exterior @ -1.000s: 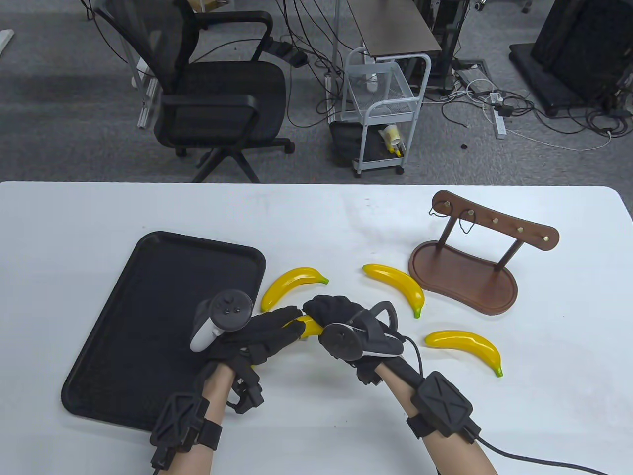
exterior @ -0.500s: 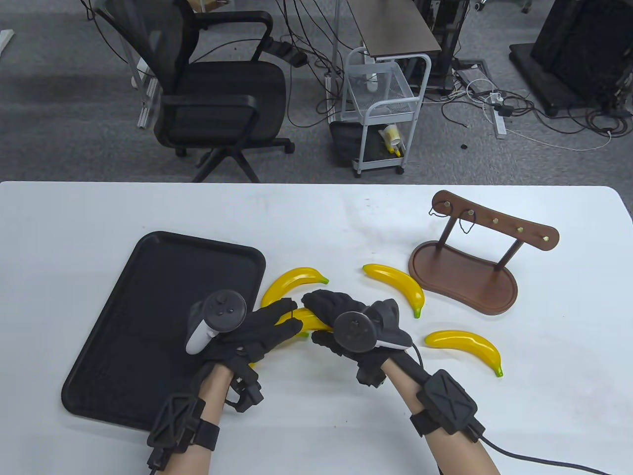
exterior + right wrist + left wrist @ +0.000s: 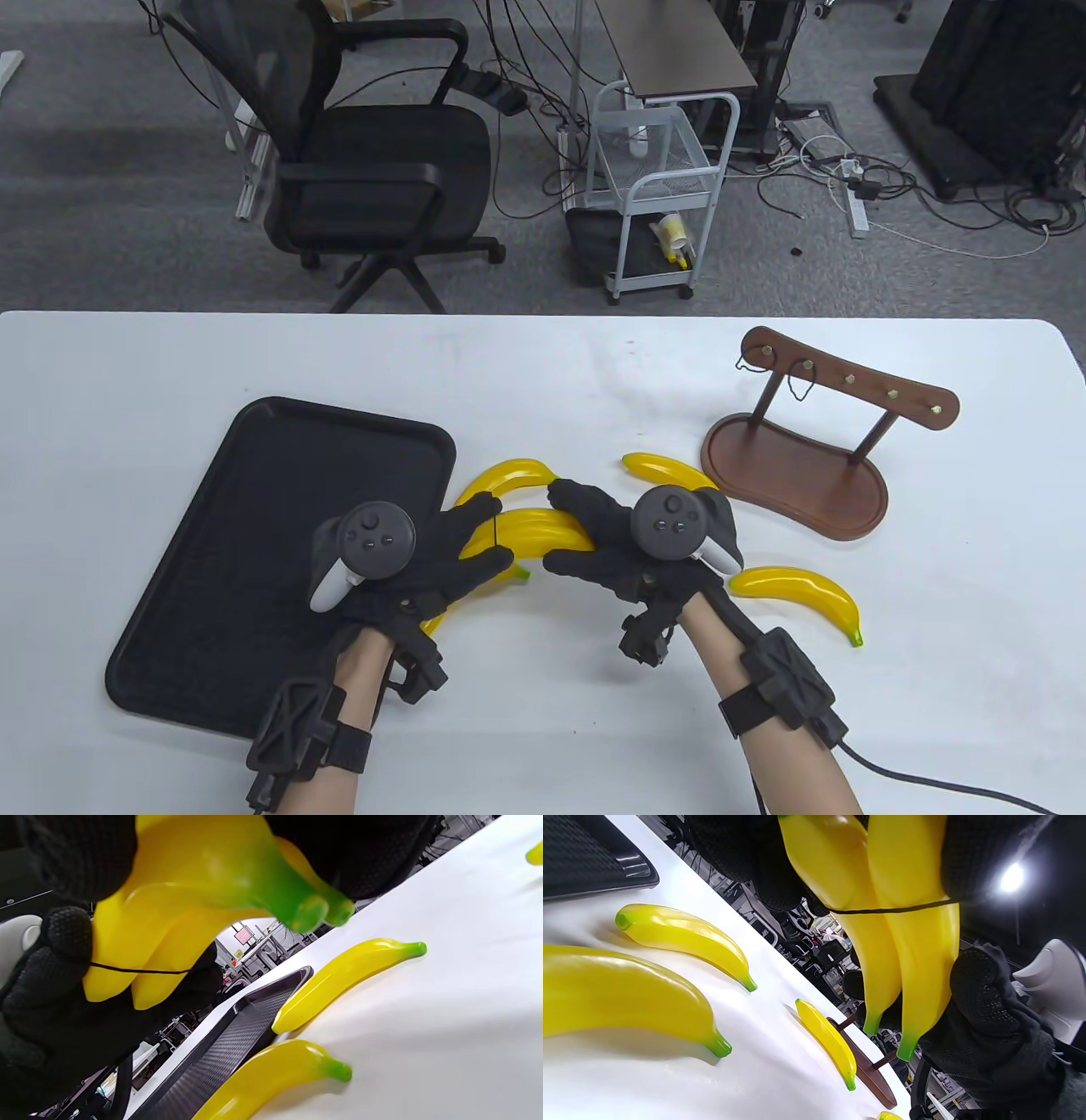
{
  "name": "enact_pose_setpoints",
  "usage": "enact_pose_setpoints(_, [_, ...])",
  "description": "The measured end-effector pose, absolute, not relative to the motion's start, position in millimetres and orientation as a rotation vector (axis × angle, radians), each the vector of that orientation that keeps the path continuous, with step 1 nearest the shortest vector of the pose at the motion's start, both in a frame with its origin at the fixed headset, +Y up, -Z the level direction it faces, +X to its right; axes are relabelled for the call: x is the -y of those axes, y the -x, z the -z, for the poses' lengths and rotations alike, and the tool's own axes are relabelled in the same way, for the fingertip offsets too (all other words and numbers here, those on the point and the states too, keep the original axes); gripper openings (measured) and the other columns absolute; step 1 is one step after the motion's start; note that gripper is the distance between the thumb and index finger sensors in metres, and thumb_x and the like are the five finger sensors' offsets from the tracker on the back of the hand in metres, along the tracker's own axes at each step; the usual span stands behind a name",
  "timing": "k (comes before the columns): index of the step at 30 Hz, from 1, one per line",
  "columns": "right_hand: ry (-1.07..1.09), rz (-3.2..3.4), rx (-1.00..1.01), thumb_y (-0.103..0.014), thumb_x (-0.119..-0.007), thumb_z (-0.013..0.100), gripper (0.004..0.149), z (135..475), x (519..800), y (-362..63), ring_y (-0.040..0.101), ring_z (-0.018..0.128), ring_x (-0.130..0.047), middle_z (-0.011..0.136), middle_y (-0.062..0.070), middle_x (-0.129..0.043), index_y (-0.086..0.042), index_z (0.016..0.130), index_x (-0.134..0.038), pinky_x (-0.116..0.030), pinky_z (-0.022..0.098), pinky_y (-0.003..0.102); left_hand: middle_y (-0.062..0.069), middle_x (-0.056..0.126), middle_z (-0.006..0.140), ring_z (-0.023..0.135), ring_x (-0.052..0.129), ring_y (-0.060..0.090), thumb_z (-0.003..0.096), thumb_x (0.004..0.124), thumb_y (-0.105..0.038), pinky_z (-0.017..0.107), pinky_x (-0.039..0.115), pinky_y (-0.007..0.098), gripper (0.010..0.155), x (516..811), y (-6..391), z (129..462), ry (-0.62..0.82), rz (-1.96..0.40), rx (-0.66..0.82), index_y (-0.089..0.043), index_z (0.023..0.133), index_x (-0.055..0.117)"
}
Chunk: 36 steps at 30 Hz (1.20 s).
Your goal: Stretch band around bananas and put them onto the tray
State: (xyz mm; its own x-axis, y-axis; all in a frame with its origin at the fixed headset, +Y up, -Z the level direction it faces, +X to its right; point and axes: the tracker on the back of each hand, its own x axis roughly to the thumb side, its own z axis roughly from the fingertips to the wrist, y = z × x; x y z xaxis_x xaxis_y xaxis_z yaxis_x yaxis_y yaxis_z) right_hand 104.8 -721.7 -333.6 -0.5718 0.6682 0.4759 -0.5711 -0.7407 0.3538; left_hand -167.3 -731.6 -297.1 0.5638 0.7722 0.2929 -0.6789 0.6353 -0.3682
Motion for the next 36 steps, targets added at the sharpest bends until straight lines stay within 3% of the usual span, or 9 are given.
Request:
enact_pose_setpoints(6, [-0.787,-2.202,-0.256,-0.063,-0.073,0.046,0.092,336,726,-105,0.046,0.089,-0.078,0.113,0.02,-0.058,-0.009,0.114,-0.041,-0.073,0.059,0.058,0.007,0.061,0.123,0.11,0.068,0.037,0.0566,0.071,-0.062,0.085,0.051,0.057,0.08,728,160,295,0.214,-0.835,0.486,-0.019,0.118,0.043])
enact_pose_setpoints(15, [-0.796,-2.25,-0.127,-0.063,-0.079,0.043,0.088,333,722,-105,0.041,0.077,-0.089,0.105,0.015,-0.073,-0.01,0.109,-0.056,-0.078,0.054,0.055,0.005,0.059,0.124,0.11,0.069,0.037,0.0554,0.074,-0.061,0.084,0.052,0.057,0.08,727,158,294,0.224,-0.81,0.497,-0.022,0.118,0.044])
enact_pose_setpoints(36, [-0.884,-2.391,-0.07,-0.063,-0.079,0.043,0.086,323,716,-89,0.039,0.073,-0.092,0.1,0.017,-0.078,-0.008,0.107,-0.06,-0.081,0.05,0.053,0.002,0.058,0.124,0.11,0.07,0.036,0.0536,0.076,-0.06,0.084,0.053,0.057,0.08,731,150,294,0.246,-0.707,0.516,-0.026,0.118,0.043])
